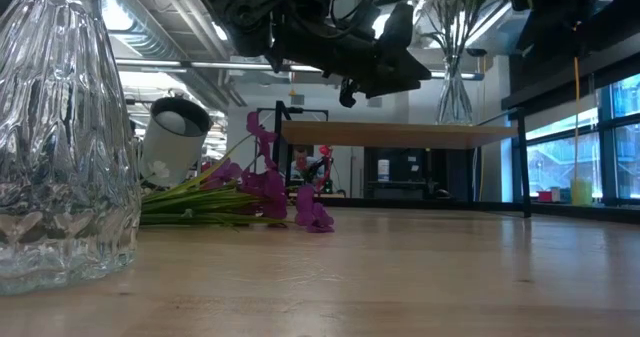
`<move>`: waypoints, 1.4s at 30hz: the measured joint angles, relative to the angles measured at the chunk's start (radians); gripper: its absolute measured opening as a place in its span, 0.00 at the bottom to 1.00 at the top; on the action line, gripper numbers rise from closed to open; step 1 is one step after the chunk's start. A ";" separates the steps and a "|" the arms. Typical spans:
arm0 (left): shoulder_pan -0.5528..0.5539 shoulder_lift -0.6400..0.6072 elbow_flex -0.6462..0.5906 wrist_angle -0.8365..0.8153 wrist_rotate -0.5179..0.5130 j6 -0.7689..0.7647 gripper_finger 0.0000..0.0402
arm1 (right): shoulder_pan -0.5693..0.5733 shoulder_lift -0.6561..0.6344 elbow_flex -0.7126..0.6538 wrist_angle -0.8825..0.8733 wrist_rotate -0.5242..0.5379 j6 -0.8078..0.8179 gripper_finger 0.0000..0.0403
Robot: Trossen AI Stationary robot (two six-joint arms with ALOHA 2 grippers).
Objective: Pick and place flowers into a vace then onto a shelf
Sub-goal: Put the right transparent vase on the shelf
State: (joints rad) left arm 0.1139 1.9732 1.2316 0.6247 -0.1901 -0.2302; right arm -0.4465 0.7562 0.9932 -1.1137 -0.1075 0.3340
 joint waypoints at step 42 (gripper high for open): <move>0.039 0.289 0.383 0.030 0.050 0.054 0.28 | 0.000 0.001 0.000 0.068 -0.025 0.057 0.57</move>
State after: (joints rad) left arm 0.1524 2.2618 1.6148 0.6546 -0.1399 -0.1765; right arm -0.4461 0.7567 0.9928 -1.0460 -0.1327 0.3909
